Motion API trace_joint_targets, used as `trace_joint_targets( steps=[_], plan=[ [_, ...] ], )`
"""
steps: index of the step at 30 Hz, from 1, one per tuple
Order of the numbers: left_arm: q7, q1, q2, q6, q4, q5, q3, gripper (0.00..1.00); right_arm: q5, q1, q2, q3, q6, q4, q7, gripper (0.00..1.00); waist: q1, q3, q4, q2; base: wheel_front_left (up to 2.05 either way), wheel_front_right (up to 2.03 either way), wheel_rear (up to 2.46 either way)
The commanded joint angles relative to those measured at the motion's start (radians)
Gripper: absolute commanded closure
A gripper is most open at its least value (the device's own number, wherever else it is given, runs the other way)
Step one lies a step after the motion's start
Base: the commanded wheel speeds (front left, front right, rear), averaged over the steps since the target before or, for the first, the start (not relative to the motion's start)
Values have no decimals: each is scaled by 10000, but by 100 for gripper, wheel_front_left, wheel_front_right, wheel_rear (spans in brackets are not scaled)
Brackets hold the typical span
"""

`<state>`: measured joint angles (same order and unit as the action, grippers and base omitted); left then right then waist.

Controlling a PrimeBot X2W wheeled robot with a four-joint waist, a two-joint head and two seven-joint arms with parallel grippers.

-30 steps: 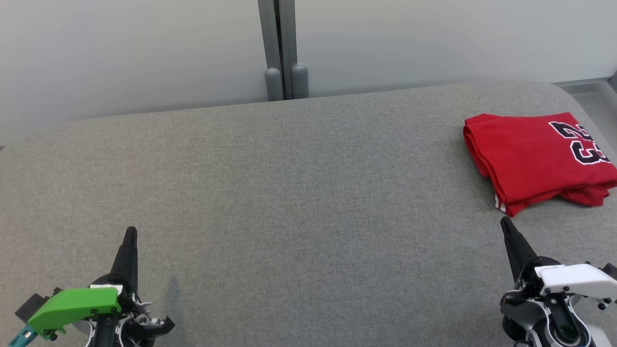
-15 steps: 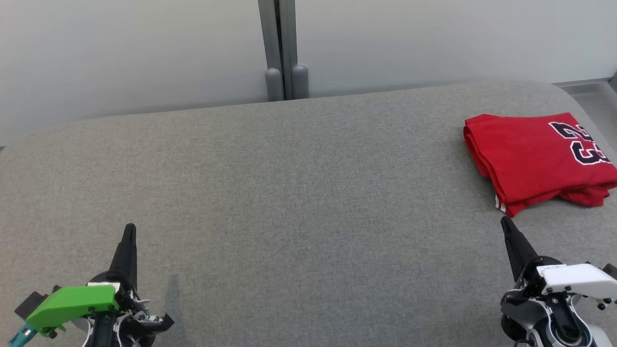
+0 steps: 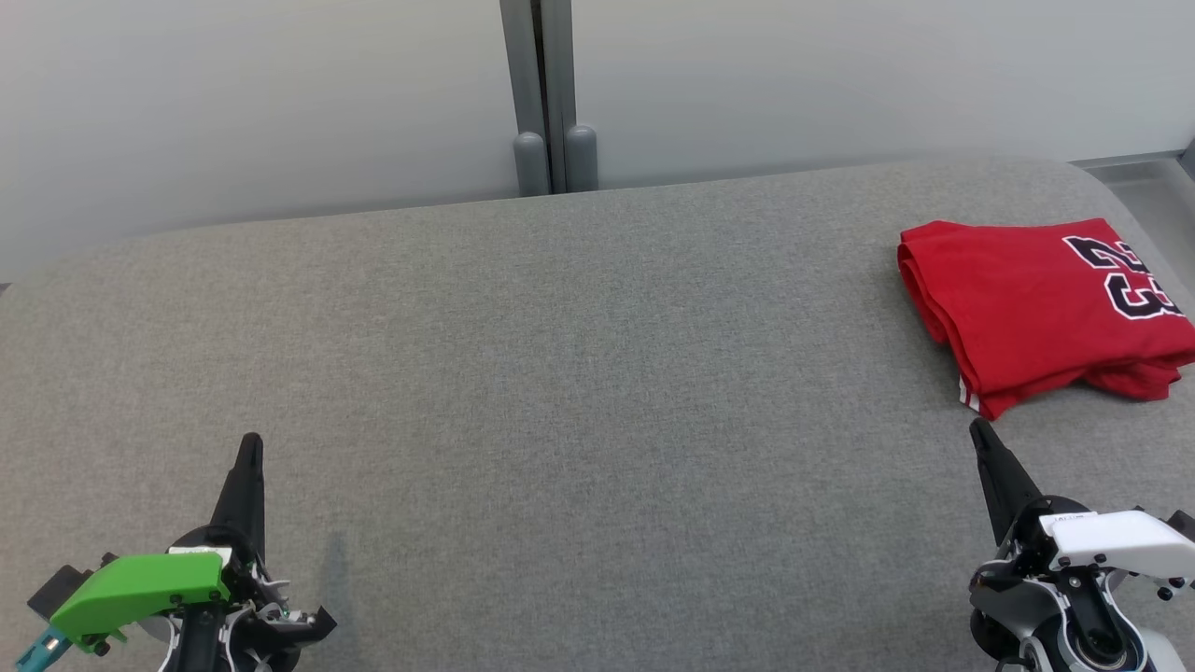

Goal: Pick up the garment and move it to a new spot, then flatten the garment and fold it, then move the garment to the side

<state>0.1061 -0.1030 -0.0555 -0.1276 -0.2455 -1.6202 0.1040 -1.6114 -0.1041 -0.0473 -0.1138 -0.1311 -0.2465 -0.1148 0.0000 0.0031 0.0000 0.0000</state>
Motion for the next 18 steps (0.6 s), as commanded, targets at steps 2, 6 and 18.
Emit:
trace_joint_targets(
  steps=[2, 6, 18],
  plan=[
    [41, -105, -24, -58, 10, 10, 51, 100, -31, -76, -55, -19, 7, 43, -22, 100, 0, 0, 0, 0, 0, 0, 0],
    [44, -106, -20, -59, 10, 17, 56, 100, -32, -76, -55, -19, 7, 43, -22, 100, 0, 0, 0, 0, 0, 0, 0],
    [62, -108, -9, -59, 9, 30, 68, 100, -31, -75, -56, -19, 7, 43, -21, 100, 0, 0, 0, 0, 0, 0, 0]
  ],
)
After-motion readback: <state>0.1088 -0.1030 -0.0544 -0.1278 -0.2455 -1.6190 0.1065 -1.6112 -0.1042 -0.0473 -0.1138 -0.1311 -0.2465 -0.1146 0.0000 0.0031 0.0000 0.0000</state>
